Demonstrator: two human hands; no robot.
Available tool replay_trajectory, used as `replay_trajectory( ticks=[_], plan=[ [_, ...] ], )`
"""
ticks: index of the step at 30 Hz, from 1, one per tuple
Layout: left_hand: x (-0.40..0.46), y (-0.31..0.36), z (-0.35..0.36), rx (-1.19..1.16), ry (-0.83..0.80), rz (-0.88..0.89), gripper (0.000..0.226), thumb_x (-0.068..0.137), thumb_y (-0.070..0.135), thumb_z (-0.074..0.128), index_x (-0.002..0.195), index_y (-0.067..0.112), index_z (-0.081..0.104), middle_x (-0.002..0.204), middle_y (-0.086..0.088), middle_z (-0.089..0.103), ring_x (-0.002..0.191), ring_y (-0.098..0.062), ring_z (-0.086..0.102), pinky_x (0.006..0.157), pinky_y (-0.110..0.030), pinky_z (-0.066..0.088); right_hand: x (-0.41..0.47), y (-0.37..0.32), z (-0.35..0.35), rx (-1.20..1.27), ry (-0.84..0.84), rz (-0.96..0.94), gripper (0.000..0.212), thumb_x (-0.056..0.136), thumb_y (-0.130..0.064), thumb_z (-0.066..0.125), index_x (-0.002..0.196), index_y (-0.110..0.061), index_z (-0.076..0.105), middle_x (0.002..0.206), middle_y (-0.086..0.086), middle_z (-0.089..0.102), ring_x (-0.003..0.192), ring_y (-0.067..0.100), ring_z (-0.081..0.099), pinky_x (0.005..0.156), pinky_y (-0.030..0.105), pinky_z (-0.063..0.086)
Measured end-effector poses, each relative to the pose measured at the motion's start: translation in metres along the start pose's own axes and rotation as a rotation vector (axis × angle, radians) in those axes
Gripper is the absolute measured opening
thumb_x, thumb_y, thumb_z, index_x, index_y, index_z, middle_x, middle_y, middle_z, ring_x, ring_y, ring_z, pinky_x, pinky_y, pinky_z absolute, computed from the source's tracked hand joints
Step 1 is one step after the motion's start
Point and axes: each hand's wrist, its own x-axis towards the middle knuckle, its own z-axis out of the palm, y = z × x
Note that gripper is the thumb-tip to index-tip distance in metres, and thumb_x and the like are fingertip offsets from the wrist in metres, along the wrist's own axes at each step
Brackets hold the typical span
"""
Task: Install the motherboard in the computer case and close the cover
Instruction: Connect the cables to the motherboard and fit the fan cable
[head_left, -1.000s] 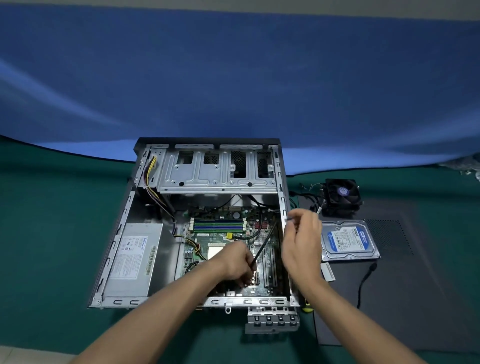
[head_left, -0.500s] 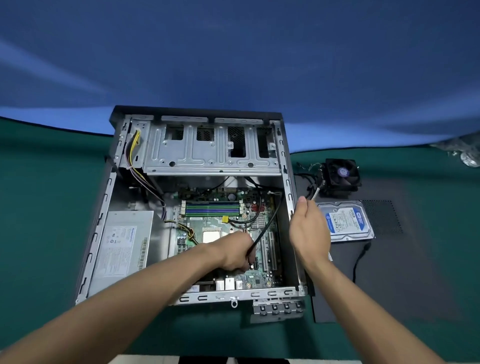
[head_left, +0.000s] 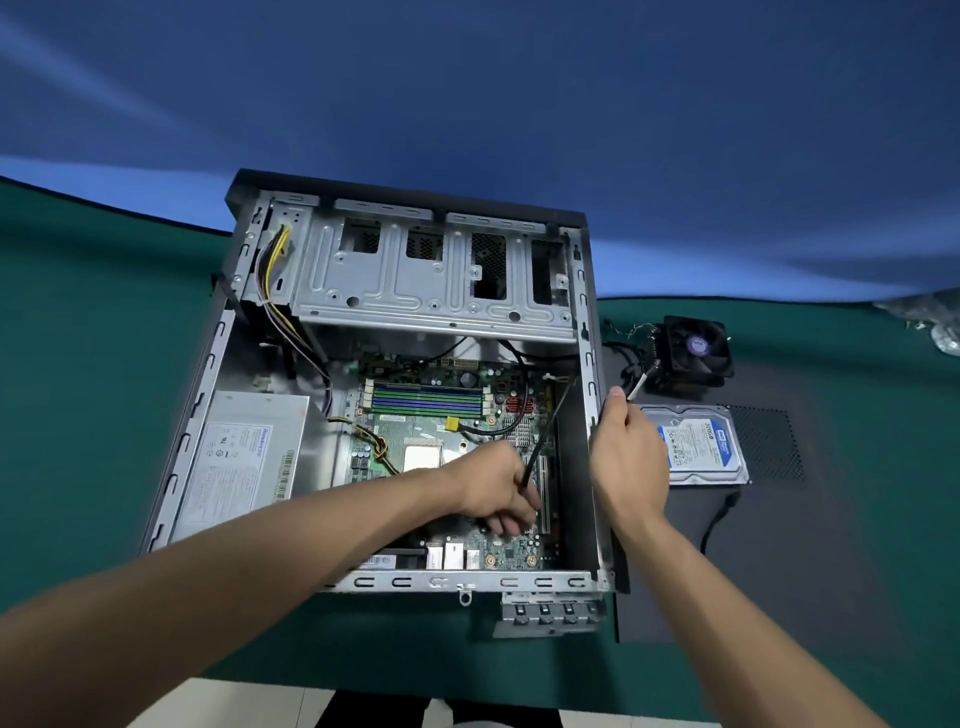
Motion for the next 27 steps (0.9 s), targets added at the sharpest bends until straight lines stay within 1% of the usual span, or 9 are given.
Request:
replay_trajectory(
  ticks=[4, 6, 8, 10, 13, 18, 22, 25, 27],
  plan=[
    [0.008, 0.005, 0.005, -0.065, -0.001, -0.019, 0.014, 0.087, -0.003, 0.061, 0.1, -0.006, 0.061, 0.095, -0.029, 0.065, 0.073, -0.024, 0.065, 0.067, -0.033, 0.056, 0.0, 0.001, 0.0, 0.0, 0.007, -0.006, 0.047, 0.102, -0.043, 0.023, 0.087, -0.014, 0.057, 0.088, 0.003, 0.057, 0.082, 0.025, 0.049, 0.071, 0.035, 0.031],
    [0.012, 0.006, 0.01, -0.035, -0.007, -0.02, 0.006, 0.089, -0.004, 0.058, 0.091, 0.001, 0.061, 0.1, -0.031, 0.065, 0.076, -0.025, 0.066, 0.067, -0.033, 0.056, 0.001, 0.0, 0.0, 0.006, 0.006, 0.0, 0.047, 0.102, -0.043, 0.024, 0.086, -0.013, 0.057, 0.086, 0.003, 0.056, 0.081, 0.025, 0.049, 0.07, 0.035, 0.031],
    [0.017, 0.005, 0.014, -0.002, 0.0, -0.016, 0.013, 0.09, -0.003, 0.057, 0.081, 0.007, 0.06, 0.098, -0.031, 0.066, 0.078, -0.028, 0.066, 0.073, -0.04, 0.056, 0.001, -0.001, 0.0, 0.004, 0.007, 0.005, 0.048, 0.101, -0.043, 0.024, 0.086, -0.013, 0.058, 0.086, 0.003, 0.056, 0.081, 0.026, 0.049, 0.07, 0.035, 0.031],
    [0.021, 0.006, 0.017, 0.033, 0.01, -0.002, 0.011, 0.09, -0.002, 0.057, 0.082, 0.005, 0.062, 0.094, -0.029, 0.067, 0.074, -0.027, 0.067, 0.075, -0.043, 0.056, 0.001, 0.0, 0.001, 0.006, 0.008, 0.004, 0.048, 0.101, -0.043, 0.024, 0.083, -0.014, 0.058, 0.084, 0.003, 0.057, 0.081, 0.026, 0.05, 0.07, 0.036, 0.032],
    [0.026, 0.006, 0.02, 0.092, 0.015, -0.006, 0.009, 0.091, 0.0, 0.056, 0.088, -0.005, 0.062, 0.084, -0.025, 0.069, 0.068, -0.027, 0.068, 0.07, -0.041, 0.058, 0.002, -0.001, 0.001, 0.002, 0.007, 0.011, 0.048, 0.1, -0.044, 0.024, 0.079, -0.016, 0.057, 0.08, 0.0, 0.055, 0.08, 0.025, 0.05, 0.07, 0.035, 0.032],
    [0.027, 0.005, 0.023, 0.215, 0.019, -0.006, 0.025, 0.09, 0.002, 0.057, 0.065, 0.001, 0.059, 0.055, -0.005, 0.062, 0.041, -0.011, 0.058, 0.038, -0.021, 0.044, 0.001, -0.002, 0.001, -0.007, 0.007, 0.027, 0.05, 0.1, -0.045, 0.023, 0.079, -0.015, 0.057, 0.081, 0.002, 0.057, 0.08, 0.026, 0.051, 0.069, 0.035, 0.032],
    [0.028, 0.006, 0.023, 0.339, 0.035, 0.014, 0.024, 0.09, 0.005, 0.058, 0.067, 0.001, 0.062, 0.059, -0.009, 0.066, 0.043, -0.013, 0.059, 0.039, -0.018, 0.042, 0.001, -0.001, 0.0, -0.008, 0.005, 0.024, 0.051, 0.1, -0.045, 0.023, 0.076, -0.014, 0.056, 0.078, 0.001, 0.057, 0.08, 0.027, 0.052, 0.067, 0.035, 0.032],
    [0.031, 0.005, 0.025, 0.403, 0.041, 0.033, 0.032, 0.089, 0.004, 0.058, 0.057, 0.007, 0.057, 0.057, -0.005, 0.064, 0.043, -0.011, 0.057, 0.043, -0.021, 0.043, 0.002, -0.002, 0.001, -0.02, 0.007, 0.025, 0.052, 0.1, -0.045, 0.023, 0.083, -0.011, 0.06, 0.09, 0.007, 0.062, 0.086, 0.029, 0.053, 0.071, 0.036, 0.034],
    [0.033, 0.005, 0.026, 0.423, 0.039, 0.039, 0.03, 0.089, 0.004, 0.058, 0.059, 0.006, 0.059, 0.057, -0.004, 0.065, 0.043, -0.007, 0.057, 0.042, -0.019, 0.043, 0.002, -0.002, 0.001, -0.028, 0.012, 0.024, 0.053, 0.1, -0.044, 0.023, 0.089, -0.009, 0.062, 0.096, 0.01, 0.064, 0.088, 0.03, 0.052, 0.073, 0.037, 0.036]
  ],
)
